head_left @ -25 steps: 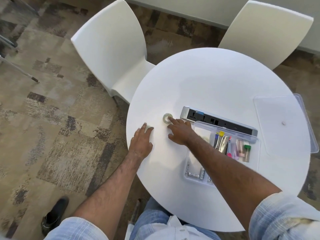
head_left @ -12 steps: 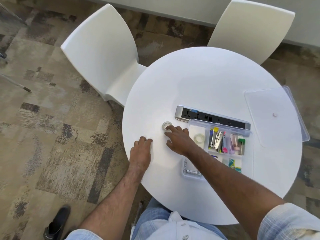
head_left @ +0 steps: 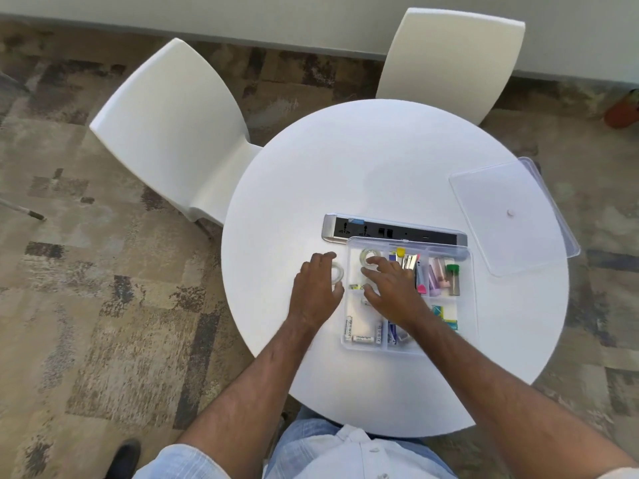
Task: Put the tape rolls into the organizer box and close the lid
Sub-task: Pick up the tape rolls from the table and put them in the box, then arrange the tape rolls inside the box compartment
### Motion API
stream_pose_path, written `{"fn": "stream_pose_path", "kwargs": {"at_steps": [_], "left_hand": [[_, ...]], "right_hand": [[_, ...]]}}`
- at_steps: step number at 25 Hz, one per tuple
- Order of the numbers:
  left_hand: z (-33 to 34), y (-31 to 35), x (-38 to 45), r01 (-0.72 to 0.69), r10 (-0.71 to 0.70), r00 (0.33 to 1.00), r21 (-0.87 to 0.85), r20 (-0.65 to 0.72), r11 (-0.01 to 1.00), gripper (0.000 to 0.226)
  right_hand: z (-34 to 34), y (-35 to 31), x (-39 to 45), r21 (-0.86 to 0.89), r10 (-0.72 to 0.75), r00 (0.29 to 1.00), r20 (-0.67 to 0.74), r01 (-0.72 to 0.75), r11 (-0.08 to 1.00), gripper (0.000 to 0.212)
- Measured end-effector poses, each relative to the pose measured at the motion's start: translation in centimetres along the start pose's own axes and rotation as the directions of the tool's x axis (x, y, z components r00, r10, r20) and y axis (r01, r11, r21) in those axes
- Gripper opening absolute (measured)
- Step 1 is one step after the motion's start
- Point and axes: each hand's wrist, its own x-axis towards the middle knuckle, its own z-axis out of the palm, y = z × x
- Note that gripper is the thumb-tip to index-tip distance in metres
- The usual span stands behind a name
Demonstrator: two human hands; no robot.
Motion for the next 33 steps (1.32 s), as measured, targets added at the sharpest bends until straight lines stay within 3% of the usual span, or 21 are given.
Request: {"fn": "stream_pose_path", "kwargs": {"at_steps": [7,17,24,28,33], "left_hand": [[1.3,4.4,2.5,-0.090,0.090,0.995,0.010,0.041,0.996,0.062],[2.3,-2.4,-0.6,0.153,-0.153,0.988,-0.005,-0.024,0.988,0.052],[4.6,-7.5,-0.5,0.267,-0.269,0.963,0.044,0.025,0.963,0.068],[5.9,-8.0,1.7,0.260,-0.269,0.961,0.119,0.061,0.958,0.076],[7.9,-8.9,2.6,0.249,-0.241,0.969,0.197,-0.061,0.948,0.085]], "right_hand": [[-1.2,2.5,-0.4,0.081,0.053,0.999,-0.005,-0.052,0.995,0.042],[-0.7,2.8,-1.4,0.162,0.026,1.000,-0.005,-0.025,0.986,0.040],[-0.5,2.9,0.6,0.140,0.044,0.997,-0.060,-0.035,0.990,0.035],[-0.7,2.5,2.6,0.069,0.070,0.995,-0.078,-0.064,0.996,0.032],[-0.7,2.2,5.0,0.026,0.010,0.995,-0.099,-0.007,1.000,0.030]]}}
